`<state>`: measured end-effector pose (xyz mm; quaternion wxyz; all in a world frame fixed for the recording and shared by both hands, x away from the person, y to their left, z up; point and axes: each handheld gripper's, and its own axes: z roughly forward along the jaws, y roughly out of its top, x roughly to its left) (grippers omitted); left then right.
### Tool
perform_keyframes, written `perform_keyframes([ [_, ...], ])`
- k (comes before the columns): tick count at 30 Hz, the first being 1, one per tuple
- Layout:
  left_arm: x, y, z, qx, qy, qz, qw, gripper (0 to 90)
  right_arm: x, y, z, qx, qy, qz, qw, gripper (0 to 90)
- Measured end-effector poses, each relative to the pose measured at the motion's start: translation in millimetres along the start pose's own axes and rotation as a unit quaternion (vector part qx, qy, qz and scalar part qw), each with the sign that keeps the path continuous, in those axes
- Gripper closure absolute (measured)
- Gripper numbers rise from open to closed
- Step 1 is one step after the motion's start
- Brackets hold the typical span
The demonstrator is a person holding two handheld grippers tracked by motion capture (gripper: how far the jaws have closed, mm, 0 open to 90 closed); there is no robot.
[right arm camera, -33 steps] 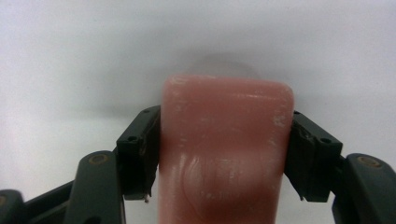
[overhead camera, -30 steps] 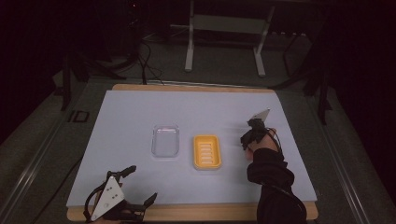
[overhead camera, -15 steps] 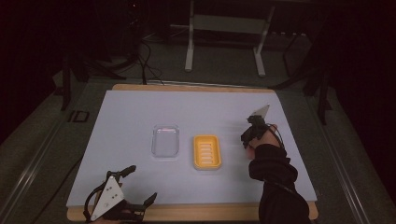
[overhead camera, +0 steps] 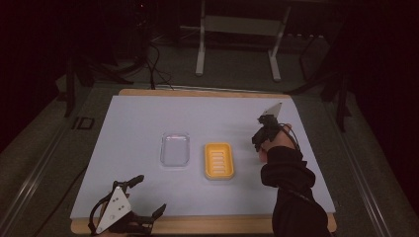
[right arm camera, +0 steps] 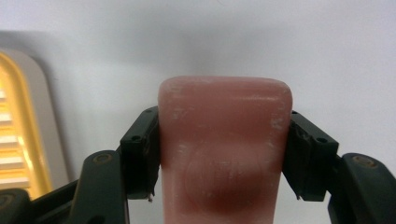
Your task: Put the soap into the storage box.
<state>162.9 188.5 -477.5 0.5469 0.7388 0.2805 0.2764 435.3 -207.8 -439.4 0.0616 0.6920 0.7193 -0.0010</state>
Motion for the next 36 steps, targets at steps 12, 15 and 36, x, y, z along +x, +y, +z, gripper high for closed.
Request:
perform_keyframes([
  [12, -0.6, 0.4, -0.4, -0.001, -0.002, 0.0, 1.0, 0.3, 34.5, -1.1, -18.3, -0.007, 0.004, -0.026, 0.9996, 37.3],
  [15, -1.0, 0.7, -0.7, -0.002, -0.002, 0.001, 1.0, 0.3, 46.9, -1.9, -21.5, -0.004, 0.005, -0.036, 0.9993, 37.3],
  [36, -2.3, 1.5, -1.7, -0.005, -0.006, 0.002, 1.0, 0.3, 127.3, -12.5, -39.1, -0.016, 0.03, -0.087, 0.9956, 37.4],
])
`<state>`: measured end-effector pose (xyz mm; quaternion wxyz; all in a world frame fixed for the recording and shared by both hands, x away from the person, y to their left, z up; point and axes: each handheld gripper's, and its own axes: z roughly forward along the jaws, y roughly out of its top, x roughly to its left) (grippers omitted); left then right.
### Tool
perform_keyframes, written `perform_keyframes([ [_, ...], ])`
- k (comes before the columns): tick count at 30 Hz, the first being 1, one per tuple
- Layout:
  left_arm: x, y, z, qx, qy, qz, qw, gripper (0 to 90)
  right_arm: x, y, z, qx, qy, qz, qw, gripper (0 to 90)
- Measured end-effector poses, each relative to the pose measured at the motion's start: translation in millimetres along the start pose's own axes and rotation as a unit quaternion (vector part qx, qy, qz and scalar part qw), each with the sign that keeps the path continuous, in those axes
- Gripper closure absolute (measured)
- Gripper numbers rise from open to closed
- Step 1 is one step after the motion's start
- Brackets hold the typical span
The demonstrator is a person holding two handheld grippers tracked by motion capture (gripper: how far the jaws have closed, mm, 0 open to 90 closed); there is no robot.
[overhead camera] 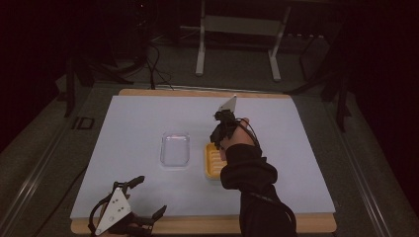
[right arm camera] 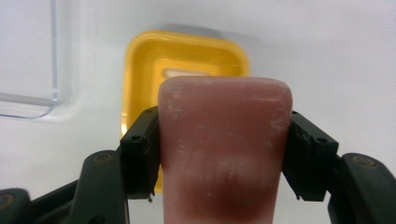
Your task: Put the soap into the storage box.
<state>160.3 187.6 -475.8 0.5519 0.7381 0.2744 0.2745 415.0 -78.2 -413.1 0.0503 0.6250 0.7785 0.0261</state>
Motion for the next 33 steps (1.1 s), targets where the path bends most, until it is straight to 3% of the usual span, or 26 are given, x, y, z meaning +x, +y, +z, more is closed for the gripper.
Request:
perform_keyframes([
  [7, -0.7, 0.2, -0.7, -0.001, 0.0, 0.001, 1.0, 0.3, 15.9, -1.8, 5.3, -0.01, 0.009, -0.009, 0.9999, 37.4],
  [9, -0.6, 0.3, -0.4, 0.001, -0.001, 0.003, 1.0, 0.3, 20.9, -3.4, 14.3, -0.004, 0.027, -0.01, 0.9996, 37.4],
  [13, -1.1, 0.3, -0.5, 0.001, -0.001, 0.005, 1.0, 0.3, 24.4, -4.9, 22.9, -0.001, 0.031, -0.014, 0.9994, 37.4],
  [15, -1.4, 0.3, -0.3, 0.001, -0.002, 0.006, 1.0, 0.3, 24.2, -6.4, 32.4, 0.0, 0.041, -0.004, 0.9991, 37.4],
  [25, -1.6, 0.4, -0.3, 0.002, -0.002, 0.008, 1.0, 0.3, 18.2, -9.9, 53.8, 0.001, 0.029, 0.011, 0.9995, 37.4],
  [33, -2.1, 0.2, 0.2, 0.004, -0.002, 0.01, 0.9999, 0.3, 19.7, -9.9, 60.5, 0.003, 0.025, 0.014, 0.9996, 37.3],
])
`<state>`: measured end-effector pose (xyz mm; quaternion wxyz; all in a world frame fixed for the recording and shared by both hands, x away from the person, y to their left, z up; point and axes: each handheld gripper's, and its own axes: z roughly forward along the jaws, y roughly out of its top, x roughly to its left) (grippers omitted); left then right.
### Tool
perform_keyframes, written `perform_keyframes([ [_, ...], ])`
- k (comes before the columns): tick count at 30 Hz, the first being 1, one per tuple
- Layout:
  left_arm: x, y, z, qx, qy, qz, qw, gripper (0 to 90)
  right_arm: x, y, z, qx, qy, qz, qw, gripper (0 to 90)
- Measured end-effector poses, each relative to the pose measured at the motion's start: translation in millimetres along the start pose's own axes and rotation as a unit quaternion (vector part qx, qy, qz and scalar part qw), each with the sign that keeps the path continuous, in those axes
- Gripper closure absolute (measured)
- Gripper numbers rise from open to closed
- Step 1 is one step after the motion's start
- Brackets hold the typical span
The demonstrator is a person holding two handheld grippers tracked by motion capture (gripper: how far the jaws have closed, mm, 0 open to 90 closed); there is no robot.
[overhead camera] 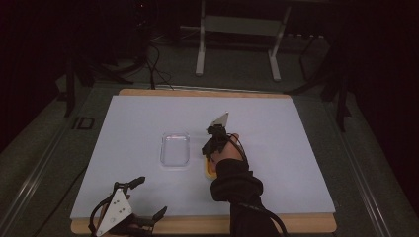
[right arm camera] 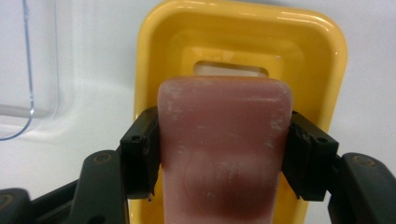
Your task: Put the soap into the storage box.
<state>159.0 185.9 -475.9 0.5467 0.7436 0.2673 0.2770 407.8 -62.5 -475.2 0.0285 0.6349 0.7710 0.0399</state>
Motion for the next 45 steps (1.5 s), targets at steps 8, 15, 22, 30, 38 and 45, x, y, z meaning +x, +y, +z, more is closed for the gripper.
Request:
perform_keyframes([
  [8, -0.1, 0.3, -0.7, -0.003, 0.003, 0.002, 1.0, 0.3, -1.8, -0.4, 6.0, 0.007, 0.0, -0.005, 1.0, 37.1],
  [15, -0.4, 0.3, -0.1, -0.001, 0.001, 0.002, 1.0, 0.3, -4.5, 1.6, 0.1, 0.0, 0.007, -0.01, 0.9999, 36.0],
  [22, 0.0, 0.1, -0.1, 0.0, 0.001, 0.002, 1.0, 0.3, -10.1, 3.3, -17.1, -0.039, 0.017, -0.039, 0.9983, 34.2],
  [30, -0.3, -0.2, 1.1, 0.004, 0.0, 0.004, 1.0, 0.3, -28.7, -6.9, -18.8, -0.066, 0.079, -0.068, 0.9924, 34.3],
  [38, -0.1, -0.4, 1.5, 0.005, 0.0, 0.004, 1.0, 0.3, -40.4, -22.1, -32.1, -0.111, 0.112, -0.11, 0.9814, 22.1],
  [45, 0.7, -1.2, 3.3, 0.011, 0.0, 0.005, 0.9999, 0.3, -57.1, -34.7, -54.2, -0.163, 0.169, -0.163, 0.9583, 13.1],
])
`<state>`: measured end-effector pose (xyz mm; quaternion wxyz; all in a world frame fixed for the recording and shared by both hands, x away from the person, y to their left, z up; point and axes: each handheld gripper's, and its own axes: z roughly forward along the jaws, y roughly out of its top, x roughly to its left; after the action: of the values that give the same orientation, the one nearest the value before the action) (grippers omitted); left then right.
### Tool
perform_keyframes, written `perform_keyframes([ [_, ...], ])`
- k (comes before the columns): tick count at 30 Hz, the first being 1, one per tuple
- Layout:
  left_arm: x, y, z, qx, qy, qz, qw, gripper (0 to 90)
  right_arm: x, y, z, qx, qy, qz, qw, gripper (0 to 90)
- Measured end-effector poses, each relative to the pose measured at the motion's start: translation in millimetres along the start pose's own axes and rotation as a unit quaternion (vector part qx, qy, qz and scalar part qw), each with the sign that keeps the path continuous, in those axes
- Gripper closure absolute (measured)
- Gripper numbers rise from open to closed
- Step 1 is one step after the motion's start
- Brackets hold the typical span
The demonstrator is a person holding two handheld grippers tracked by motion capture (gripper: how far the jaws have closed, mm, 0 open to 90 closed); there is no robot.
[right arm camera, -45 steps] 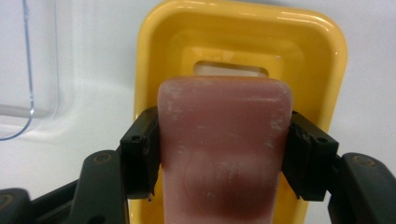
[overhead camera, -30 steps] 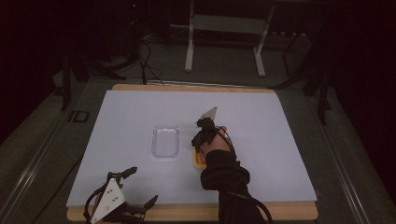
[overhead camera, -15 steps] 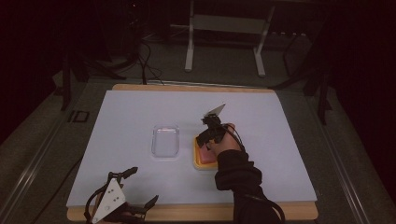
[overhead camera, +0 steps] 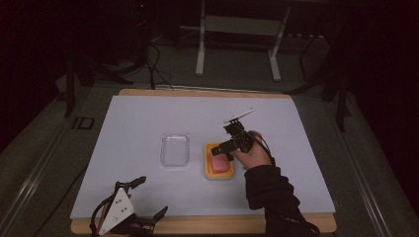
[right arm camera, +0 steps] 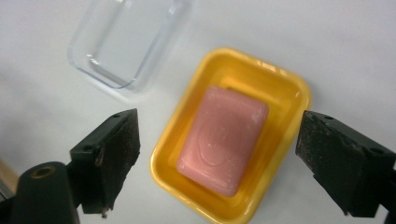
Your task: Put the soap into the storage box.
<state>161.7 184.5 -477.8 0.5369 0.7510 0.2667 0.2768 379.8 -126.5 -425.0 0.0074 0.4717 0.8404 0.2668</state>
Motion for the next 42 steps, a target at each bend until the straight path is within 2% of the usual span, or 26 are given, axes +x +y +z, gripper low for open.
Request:
perform_keyframes([
  [2, 0.2, -0.2, 0.3, 0.0, 0.0, 0.0, 1.0, 0.3, -3.1, -2.3, -7.0, -0.012, 0.004, -0.012, 0.9998, 13.1],
  [7, 1.0, -0.9, 1.1, 0.002, 0.001, -0.003, 1.0, 0.3, -12.7, -13.5, -19.8, -0.043, 0.004, -0.075, 0.9963, 12.5],
  [9, 1.4, -1.0, 1.6, 0.004, 0.002, -0.003, 1.0, 0.3, -17.9, -19.0, -22.3, -0.05, -0.005, -0.09, 0.9947, 12.4],
  [11, 1.3, -1.5, 2.1, 0.004, 0.001, -0.004, 1.0, 0.3, -22.9, -24.7, -24.3, -0.05, -0.012, -0.094, 0.9942, 12.4],
  [13, 1.2, -1.7, 2.6, 0.007, 0.002, -0.002, 1.0, 0.3, -28.8, -30.2, -26.5, -0.055, -0.009, -0.09, 0.9944, 12.6],
  [17, 1.6, -2.1, 3.0, 0.008, 0.003, -0.004, 1.0, 0.3, -38.1, -41.3, -29.1, -0.062, -0.02, -0.087, 0.9941, 12.8],
  [21, 2.0, -2.4, 3.3, 0.008, 0.004, -0.006, 0.9999, 0.3, -46.9, -53.9, -31.3, -0.062, -0.026, -0.092, 0.9935, 12.8],
  [29, 1.4, -2.4, 3.4, 0.01, 0.005, -0.004, 0.9999, 0.3, -59.1, -81.0, -43.9, -0.086, -0.04, -0.091, 0.9913, 12.8],
  [35, 0.8, -2.2, 2.3, 0.007, 0.004, -0.002, 1.0, 0.3, -71.9, -101.2, -53.8, -0.106, -0.05, -0.076, 0.9901, 12.8],
  [42, 0.6, -2.1, 2.7, 0.008, 0.003, -0.003, 1.0, 0.3, -85.7, -124.8, -57.1, -0.105, -0.067, -0.07, 0.9898, 13.5],
])
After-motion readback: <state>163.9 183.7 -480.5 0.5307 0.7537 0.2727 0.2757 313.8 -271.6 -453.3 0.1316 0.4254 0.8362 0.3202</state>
